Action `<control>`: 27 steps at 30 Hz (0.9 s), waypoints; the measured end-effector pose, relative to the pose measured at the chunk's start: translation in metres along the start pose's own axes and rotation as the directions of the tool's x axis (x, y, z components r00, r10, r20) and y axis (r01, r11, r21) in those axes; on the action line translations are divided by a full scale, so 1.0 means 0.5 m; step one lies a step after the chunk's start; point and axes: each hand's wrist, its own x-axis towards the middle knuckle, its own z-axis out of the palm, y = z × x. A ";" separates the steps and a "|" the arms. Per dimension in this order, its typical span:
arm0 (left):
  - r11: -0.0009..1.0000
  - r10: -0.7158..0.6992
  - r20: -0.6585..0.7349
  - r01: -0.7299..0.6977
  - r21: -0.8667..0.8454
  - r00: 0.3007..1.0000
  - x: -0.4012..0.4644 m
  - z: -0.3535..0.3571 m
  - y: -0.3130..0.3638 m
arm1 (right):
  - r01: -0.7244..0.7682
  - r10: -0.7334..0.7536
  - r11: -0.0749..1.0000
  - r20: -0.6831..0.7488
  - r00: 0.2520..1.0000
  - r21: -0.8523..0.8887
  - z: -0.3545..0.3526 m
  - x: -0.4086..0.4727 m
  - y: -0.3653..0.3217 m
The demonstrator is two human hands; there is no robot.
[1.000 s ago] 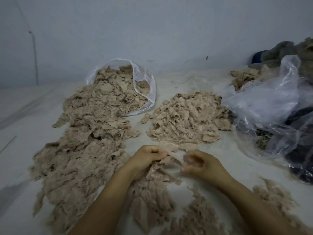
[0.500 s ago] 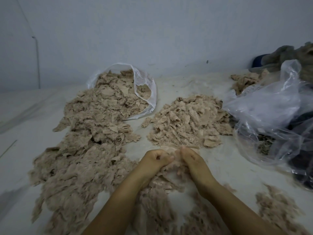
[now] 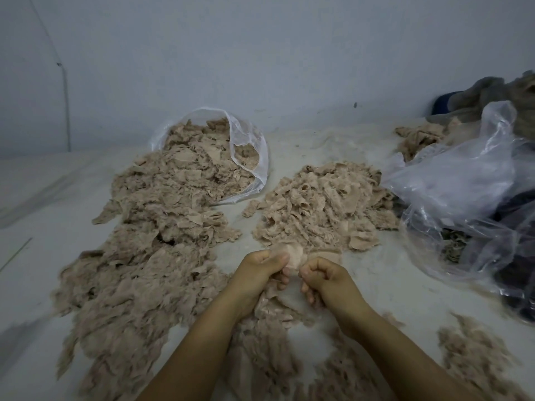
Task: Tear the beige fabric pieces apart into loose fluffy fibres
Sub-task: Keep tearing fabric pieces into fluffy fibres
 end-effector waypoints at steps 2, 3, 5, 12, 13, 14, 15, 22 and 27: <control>1.000 -0.019 -0.046 0.018 -0.015 0.999 0.003 0.001 0.003 | -0.015 0.015 1.000 0.002 1.000 0.005 -0.001 -0.004 -0.001; 1.000 -0.025 -0.044 0.024 -0.008 0.999 0.003 0.003 0.004 | -0.024 0.024 1.000 0.012 1.000 0.011 0.000 -0.006 -0.002; 0.998 -0.048 -0.001 0.048 -0.049 0.999 0.000 0.012 0.008 | -0.048 0.046 0.998 0.052 0.998 0.046 0.008 -0.009 -0.002; 0.978 -0.115 0.061 0.123 -0.167 0.992 -0.010 0.045 0.011 | -0.097 0.082 0.945 0.060 0.995 0.312 0.024 0.001 0.008; 0.976 -0.110 0.033 0.114 -0.186 0.993 -0.009 0.043 0.012 | -0.100 0.090 0.958 0.048 0.995 0.270 0.020 0.003 0.008; 0.972 -0.106 -0.004 0.103 -0.211 0.994 -0.005 0.040 0.014 | -0.098 0.090 0.968 0.045 0.995 0.231 0.016 0.003 0.009; 0.969 -0.100 -0.035 0.090 -0.229 0.994 -0.001 0.035 0.014 | -0.095 0.086 0.973 0.052 0.995 0.210 0.012 0.004 0.011; 0.952 -0.165 -0.126 0.124 -0.280 0.978 0.009 0.038 0.007 | -0.104 0.098 0.992 0.093 0.991 0.067 0.011 -0.005 0.016; 0.952 -0.197 -0.313 0.105 -0.289 0.929 0.041 -0.016 0.015 | -0.081 0.087 0.951 0.009 0.996 -0.297 -0.034 -0.021 0.011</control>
